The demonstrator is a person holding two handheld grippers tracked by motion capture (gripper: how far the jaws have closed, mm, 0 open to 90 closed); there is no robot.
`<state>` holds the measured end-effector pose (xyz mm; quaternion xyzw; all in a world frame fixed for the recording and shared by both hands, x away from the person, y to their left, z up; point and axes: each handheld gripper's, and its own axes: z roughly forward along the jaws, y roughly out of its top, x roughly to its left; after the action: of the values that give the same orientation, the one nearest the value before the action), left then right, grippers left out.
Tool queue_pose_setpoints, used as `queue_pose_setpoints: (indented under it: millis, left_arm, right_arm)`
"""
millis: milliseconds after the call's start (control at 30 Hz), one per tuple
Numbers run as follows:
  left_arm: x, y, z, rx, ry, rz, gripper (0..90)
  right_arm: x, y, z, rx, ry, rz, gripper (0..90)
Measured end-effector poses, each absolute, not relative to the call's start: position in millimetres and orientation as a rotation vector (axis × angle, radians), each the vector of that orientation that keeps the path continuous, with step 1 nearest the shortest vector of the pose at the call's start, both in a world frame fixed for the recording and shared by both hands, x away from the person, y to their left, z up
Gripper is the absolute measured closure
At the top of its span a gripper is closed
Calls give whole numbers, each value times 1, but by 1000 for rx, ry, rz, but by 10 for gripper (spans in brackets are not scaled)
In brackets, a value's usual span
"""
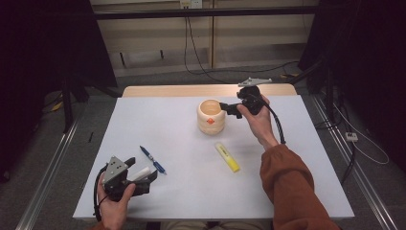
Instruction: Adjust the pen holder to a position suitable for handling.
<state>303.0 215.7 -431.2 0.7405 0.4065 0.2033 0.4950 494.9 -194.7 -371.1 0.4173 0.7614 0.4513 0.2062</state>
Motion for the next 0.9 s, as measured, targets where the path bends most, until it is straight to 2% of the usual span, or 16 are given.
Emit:
queue_pose_setpoints:
  millis: [100, 200, 433, 667, 900]
  left_arm:
    - [303, 216, -432, 1799, 987, 486, 62]
    - [303, 217, -432, 1788, 990, 481, 63]
    - [304, 216, -432, 1797, 986, 468, 62]
    - [306, 217, -432, 1795, 988, 446, 62]
    - [306, 219, -433, 1790, 1001, 433, 62]
  right_arm:
    - [504, -189, -371, 1138, 2140, 1265, 138]
    - [512, -185, -374, 1116, 2152, 1240, 228]
    - [529, -170, -383, 1098, 2179, 1197, 339]
    - [541, -169, -397, 1136, 2212, 1175, 514]
    - [547, -166, -404, 1143, 2260, 1170, 587]
